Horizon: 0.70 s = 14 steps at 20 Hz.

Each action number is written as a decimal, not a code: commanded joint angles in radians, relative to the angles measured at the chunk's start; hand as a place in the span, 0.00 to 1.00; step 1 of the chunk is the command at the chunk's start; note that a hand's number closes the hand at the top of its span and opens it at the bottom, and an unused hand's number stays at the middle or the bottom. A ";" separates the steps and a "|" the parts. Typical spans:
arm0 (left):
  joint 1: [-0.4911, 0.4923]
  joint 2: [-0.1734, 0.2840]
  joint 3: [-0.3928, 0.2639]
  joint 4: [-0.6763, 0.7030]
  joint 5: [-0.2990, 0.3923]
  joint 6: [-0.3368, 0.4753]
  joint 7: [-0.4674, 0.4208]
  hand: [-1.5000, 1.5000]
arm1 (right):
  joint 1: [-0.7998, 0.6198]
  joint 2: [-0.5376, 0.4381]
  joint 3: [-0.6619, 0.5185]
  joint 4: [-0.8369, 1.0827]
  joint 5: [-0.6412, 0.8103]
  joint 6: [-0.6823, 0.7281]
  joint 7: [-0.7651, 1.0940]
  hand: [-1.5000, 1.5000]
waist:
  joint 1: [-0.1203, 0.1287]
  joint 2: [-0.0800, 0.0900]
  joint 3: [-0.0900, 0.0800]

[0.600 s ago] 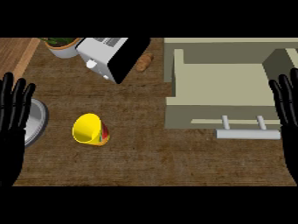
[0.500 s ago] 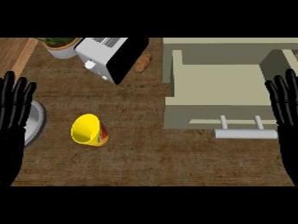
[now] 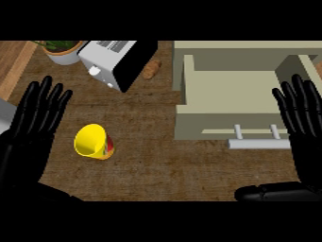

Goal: Pick up the cup, place it into the drawer and close the drawer

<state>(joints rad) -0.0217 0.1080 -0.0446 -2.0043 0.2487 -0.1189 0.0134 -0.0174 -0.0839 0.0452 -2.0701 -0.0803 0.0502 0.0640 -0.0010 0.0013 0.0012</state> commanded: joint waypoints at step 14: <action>-0.046 -0.028 0.043 0.118 0.026 -0.055 -0.001 0.00 | -0.025 0.023 -0.017 0.005 -0.012 0.027 0.021 0.00 | 0.000 -0.001 -0.001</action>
<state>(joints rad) -0.0566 0.0785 -0.0211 -1.9502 0.2796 -0.1495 0.0472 -0.0576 -0.0679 0.0257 -2.0606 -0.0926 0.0653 0.1070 -0.0003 -0.0004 0.0001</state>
